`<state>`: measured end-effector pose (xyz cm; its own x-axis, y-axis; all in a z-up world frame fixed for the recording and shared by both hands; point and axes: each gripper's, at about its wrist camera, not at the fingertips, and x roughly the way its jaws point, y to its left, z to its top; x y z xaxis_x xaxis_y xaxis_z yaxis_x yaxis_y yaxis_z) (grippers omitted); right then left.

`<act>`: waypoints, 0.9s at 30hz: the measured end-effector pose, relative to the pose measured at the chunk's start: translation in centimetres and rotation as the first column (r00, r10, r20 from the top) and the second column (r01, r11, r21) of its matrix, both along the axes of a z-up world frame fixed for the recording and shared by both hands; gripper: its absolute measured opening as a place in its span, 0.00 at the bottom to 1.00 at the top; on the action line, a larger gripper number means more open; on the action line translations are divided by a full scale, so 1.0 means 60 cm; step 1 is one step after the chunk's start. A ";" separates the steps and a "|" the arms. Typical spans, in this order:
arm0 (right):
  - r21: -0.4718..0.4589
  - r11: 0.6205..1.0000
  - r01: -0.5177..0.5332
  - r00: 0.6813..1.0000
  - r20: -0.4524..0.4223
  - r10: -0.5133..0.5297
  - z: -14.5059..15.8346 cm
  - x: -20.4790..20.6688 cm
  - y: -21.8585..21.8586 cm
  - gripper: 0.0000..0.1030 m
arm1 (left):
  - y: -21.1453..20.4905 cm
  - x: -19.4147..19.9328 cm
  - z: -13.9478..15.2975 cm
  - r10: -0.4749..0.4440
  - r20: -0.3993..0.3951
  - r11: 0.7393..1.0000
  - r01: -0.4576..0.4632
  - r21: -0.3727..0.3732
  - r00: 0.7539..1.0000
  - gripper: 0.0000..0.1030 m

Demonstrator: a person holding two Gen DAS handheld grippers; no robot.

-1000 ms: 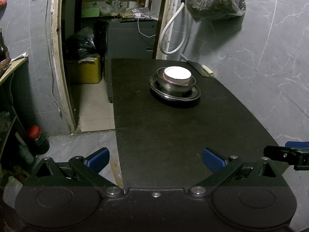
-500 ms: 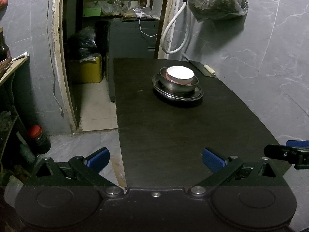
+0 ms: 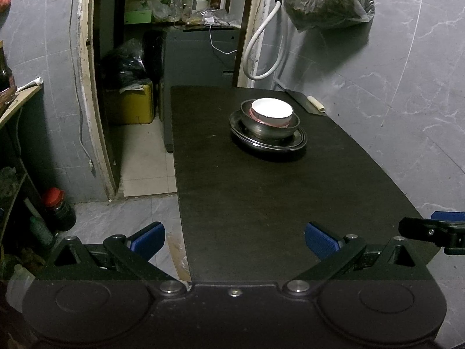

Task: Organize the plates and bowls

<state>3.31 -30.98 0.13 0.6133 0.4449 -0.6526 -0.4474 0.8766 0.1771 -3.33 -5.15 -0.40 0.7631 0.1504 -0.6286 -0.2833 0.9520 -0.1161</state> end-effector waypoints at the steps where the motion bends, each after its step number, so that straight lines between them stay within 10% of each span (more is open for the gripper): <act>1: 0.000 1.000 0.000 1.000 0.000 0.000 0.000 0.000 0.000 1.00 | 0.002 0.000 -0.001 0.000 -0.001 1.000 0.000 0.000 1.000 0.99; 27: 0.000 1.000 0.001 1.000 -0.004 -0.001 -0.001 0.003 -0.002 1.00 | 0.006 0.002 -0.001 -0.001 -0.007 1.000 0.001 -0.002 1.000 0.99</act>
